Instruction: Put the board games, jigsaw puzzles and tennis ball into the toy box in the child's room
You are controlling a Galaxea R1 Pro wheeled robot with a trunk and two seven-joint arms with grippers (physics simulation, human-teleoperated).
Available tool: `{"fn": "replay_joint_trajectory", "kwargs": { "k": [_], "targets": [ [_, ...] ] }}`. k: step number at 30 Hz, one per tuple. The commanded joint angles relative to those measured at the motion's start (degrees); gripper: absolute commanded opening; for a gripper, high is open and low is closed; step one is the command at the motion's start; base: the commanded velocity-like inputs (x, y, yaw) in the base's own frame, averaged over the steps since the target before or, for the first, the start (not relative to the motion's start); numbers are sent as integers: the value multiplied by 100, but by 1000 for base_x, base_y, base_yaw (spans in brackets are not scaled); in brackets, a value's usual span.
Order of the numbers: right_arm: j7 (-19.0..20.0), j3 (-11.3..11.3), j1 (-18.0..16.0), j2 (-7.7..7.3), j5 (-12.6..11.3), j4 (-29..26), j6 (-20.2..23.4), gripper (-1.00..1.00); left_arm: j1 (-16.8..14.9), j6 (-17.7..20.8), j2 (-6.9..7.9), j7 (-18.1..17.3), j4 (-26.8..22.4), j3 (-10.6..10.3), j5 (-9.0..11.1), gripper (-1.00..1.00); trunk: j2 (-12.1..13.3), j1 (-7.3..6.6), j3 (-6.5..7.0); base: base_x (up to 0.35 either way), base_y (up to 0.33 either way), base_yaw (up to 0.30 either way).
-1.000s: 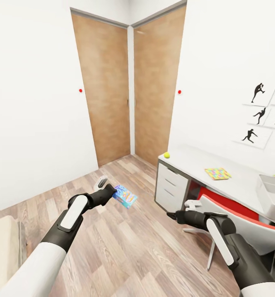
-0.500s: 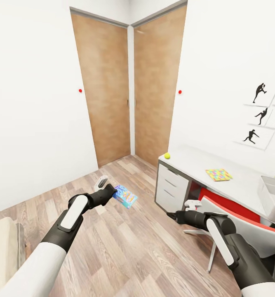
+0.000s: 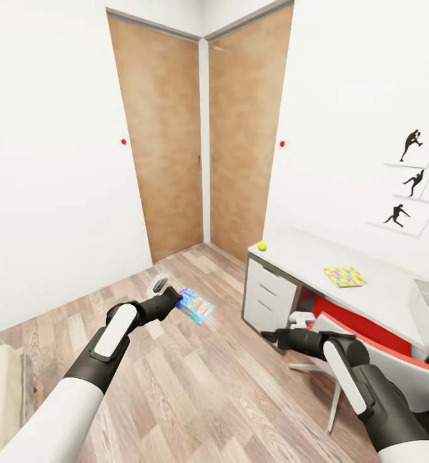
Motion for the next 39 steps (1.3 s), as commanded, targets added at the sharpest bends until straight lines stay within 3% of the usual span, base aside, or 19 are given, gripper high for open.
{"fn": "replay_joint_trajectory", "kwargs": {
  "k": [1,39],
  "targets": [
    [33,3,-1,-5,31,-7,18,100,-5,5,2,53,-8,-6,64,-100,-13,7,-13,276,0,0],
    [36,6,142,-11,37,-282,4,100,-5,5,4,53,-9,-8,54,-100,-13,7,-13,323,0,0]
  ]
}}
